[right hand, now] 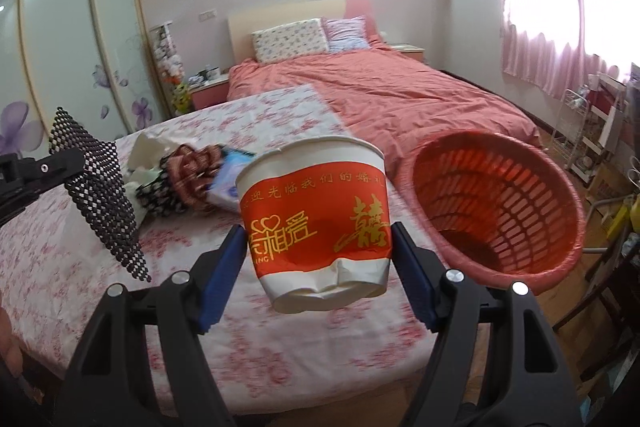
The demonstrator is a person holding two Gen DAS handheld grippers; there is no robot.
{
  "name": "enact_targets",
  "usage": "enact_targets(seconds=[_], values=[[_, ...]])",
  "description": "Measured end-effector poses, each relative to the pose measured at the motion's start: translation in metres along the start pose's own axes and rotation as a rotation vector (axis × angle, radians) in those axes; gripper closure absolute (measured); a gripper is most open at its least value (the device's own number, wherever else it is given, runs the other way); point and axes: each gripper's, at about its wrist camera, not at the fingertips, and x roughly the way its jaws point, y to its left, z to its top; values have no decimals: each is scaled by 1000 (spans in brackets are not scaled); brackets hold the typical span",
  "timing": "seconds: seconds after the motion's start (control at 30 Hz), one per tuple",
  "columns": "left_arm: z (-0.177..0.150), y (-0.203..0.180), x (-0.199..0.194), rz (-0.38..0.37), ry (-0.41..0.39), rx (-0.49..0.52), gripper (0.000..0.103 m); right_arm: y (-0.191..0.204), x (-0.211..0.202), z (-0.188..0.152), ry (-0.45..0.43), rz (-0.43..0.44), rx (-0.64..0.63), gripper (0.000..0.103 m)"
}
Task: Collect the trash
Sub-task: 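Grasp the black mesh bag with the left gripper and lift it, then drop the paper cup and mesh bag into the orange basket with both grippers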
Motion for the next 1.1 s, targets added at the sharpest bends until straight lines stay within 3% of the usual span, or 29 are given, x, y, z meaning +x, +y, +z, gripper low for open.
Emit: enact_targets(seconds=[0.6,1.1], values=[[7,-130,69,-243,43,159,97,-127,-1,24,-66,-196,149,32],[-8,-207,134,-375,154,244,97,-190,26,29,-67,-251,230,32]])
